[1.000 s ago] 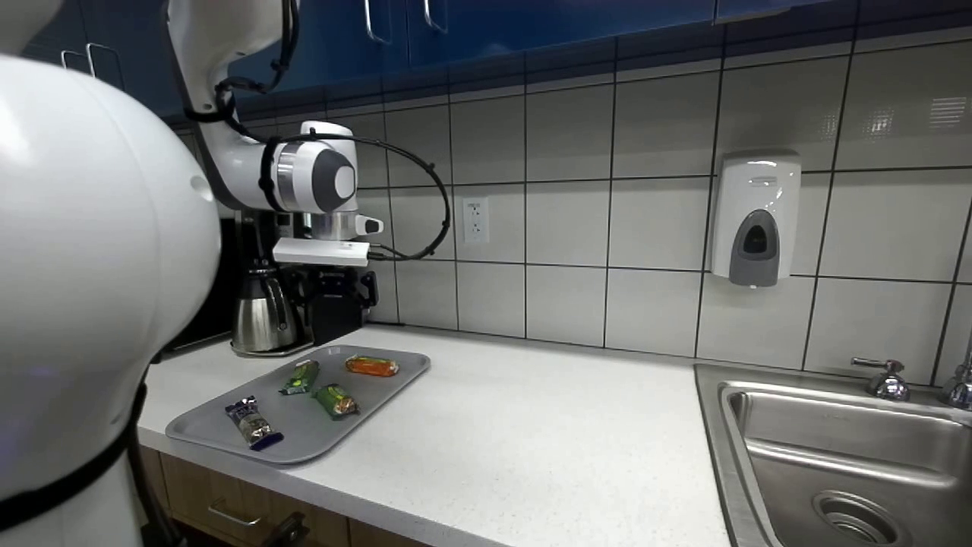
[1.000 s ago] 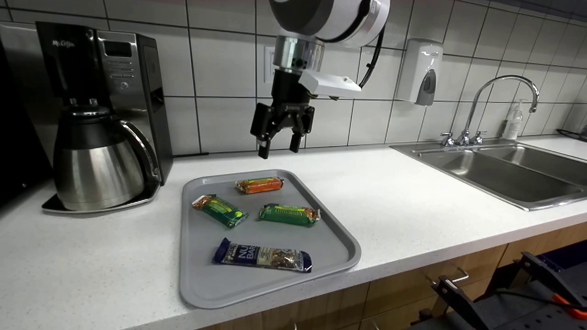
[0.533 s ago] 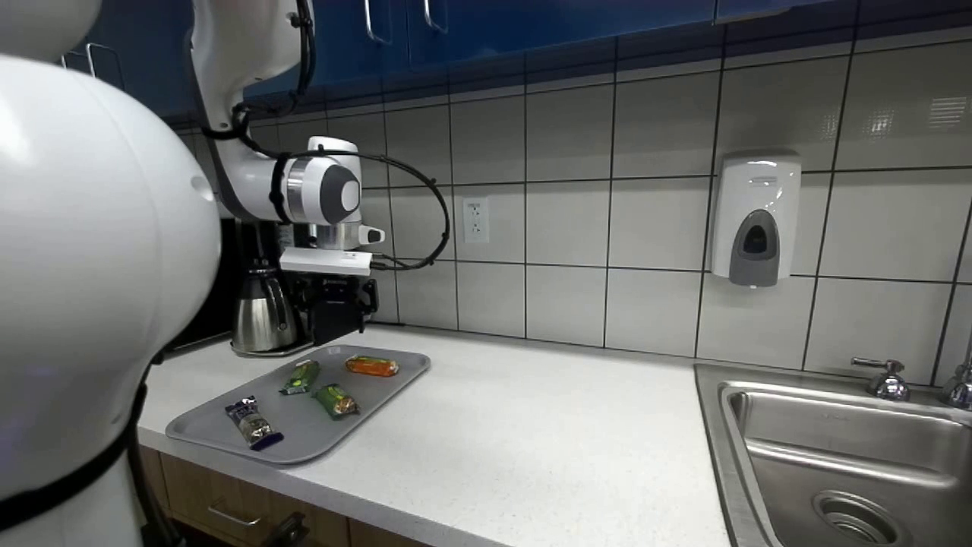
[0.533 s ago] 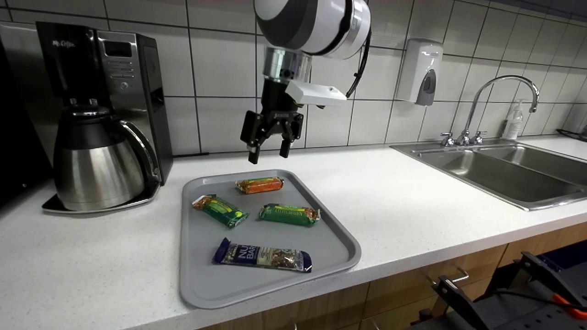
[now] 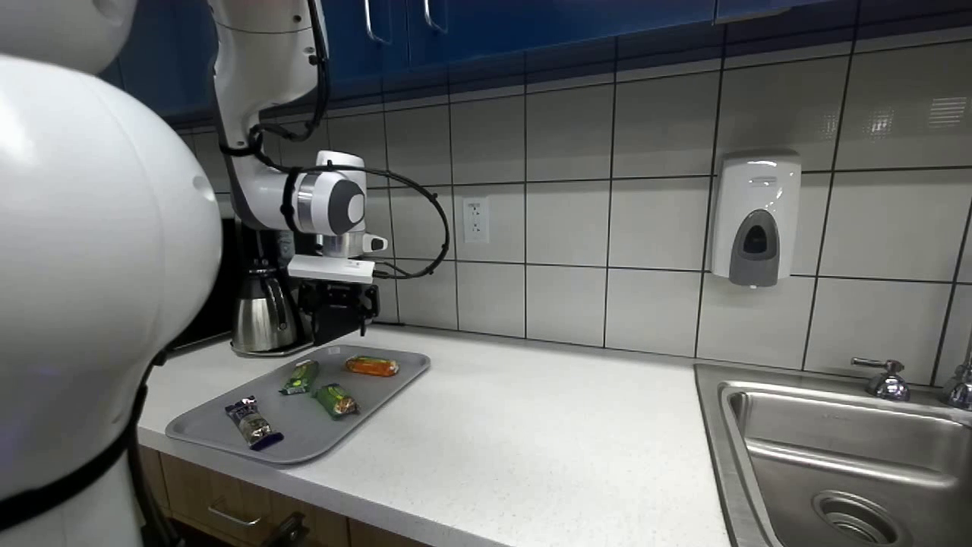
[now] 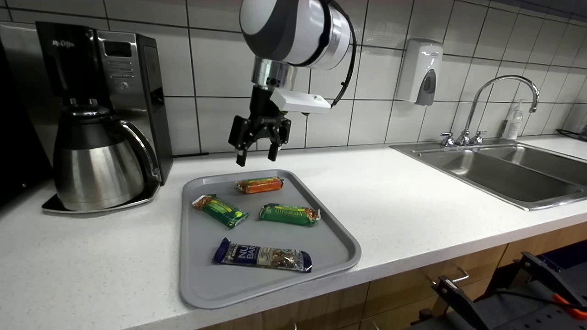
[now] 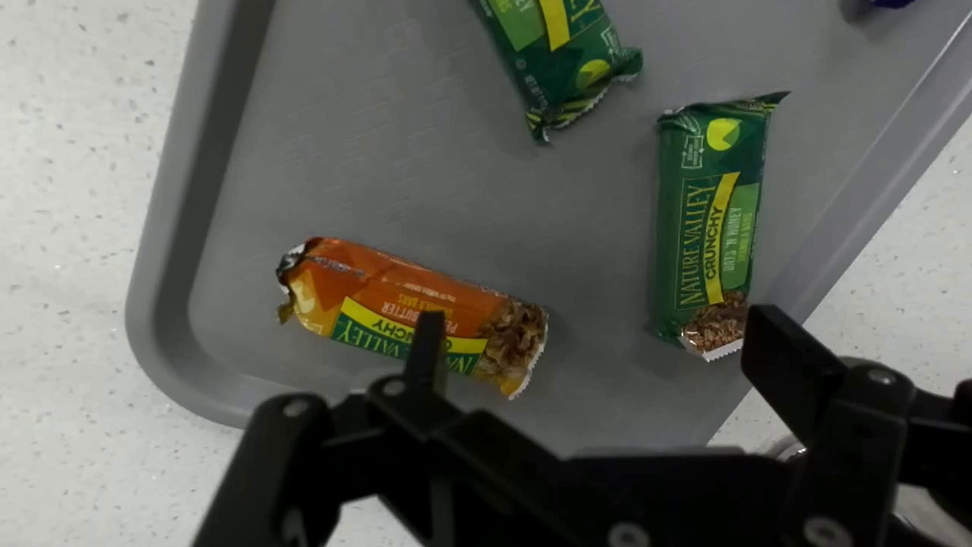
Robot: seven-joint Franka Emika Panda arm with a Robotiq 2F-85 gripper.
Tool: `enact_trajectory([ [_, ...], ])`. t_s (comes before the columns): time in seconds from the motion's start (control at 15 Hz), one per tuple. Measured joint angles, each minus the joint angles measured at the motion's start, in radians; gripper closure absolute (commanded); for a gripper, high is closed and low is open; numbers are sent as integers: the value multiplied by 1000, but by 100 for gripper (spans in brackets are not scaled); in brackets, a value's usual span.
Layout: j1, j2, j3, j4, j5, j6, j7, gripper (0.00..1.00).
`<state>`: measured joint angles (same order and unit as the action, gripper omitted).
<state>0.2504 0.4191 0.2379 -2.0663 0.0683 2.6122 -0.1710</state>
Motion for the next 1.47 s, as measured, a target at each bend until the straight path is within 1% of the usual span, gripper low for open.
enact_trajectory([
  [0.4, 30, 51, 16, 61, -15, 0, -1, 0],
  [0.93, 65, 107, 37, 105, -44, 0, -4, 0],
  [1.47, 95, 164, 32, 150, -121, -1, 1, 0],
])
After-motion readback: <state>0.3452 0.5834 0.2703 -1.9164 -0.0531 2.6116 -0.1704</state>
